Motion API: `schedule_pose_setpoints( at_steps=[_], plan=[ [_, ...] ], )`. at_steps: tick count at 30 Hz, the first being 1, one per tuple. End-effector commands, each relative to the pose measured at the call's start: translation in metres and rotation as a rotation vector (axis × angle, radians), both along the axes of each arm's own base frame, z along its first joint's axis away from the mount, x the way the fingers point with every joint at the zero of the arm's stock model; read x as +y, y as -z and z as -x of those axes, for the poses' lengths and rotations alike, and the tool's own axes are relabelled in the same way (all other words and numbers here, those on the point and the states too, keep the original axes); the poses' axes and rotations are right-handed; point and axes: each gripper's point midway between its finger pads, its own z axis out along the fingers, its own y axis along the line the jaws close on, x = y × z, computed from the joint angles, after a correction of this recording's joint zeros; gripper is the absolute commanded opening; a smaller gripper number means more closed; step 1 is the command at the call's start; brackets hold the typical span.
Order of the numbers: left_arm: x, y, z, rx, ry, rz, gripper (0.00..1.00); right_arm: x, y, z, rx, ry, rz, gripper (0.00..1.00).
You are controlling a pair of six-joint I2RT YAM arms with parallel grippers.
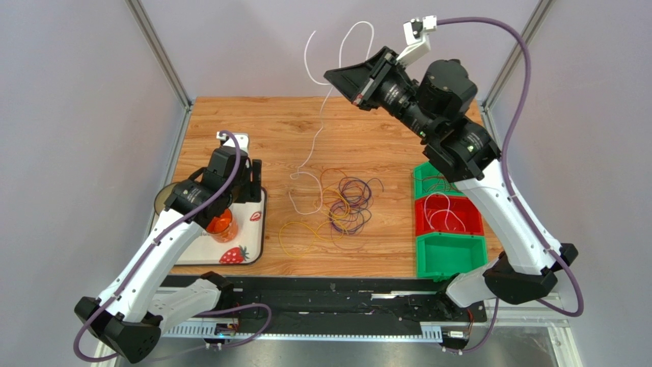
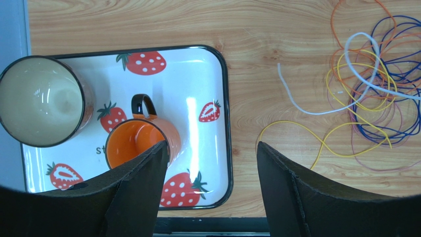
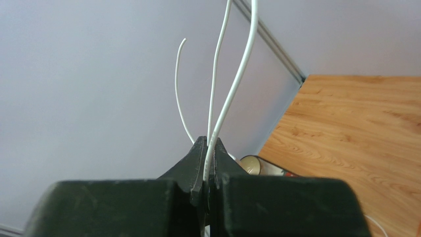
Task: Untangle the cables
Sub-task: Place the cable in the bin.
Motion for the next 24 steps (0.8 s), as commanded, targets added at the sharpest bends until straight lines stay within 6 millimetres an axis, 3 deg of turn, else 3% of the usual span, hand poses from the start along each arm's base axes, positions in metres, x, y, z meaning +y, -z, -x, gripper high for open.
schedule_pose_setpoints(
  at_steps=[1, 10, 17, 24],
  plan=[
    [0.0, -0.007, -0.005, -0.043, 0.013, 0.008, 0.74, -0.052, -0.033, 0.002, -0.143, 0.195, 0.06, 0.0],
    [0.001, 0.0, -0.005, -0.023, 0.007, -0.003, 0.73, -0.129, -0.067, 0.015, -0.256, 0.46, 0.105, 0.0],
    [-0.001, 0.001, -0.005, -0.018, 0.015, 0.001, 0.72, -0.197, -0.07, 0.024, -0.273, 0.723, 0.181, 0.0],
    [-0.002, 0.003, -0.005, -0.01, 0.018, 0.0, 0.72, -0.243, -0.063, 0.036, -0.265, 0.894, 0.254, 0.0]
  ],
)
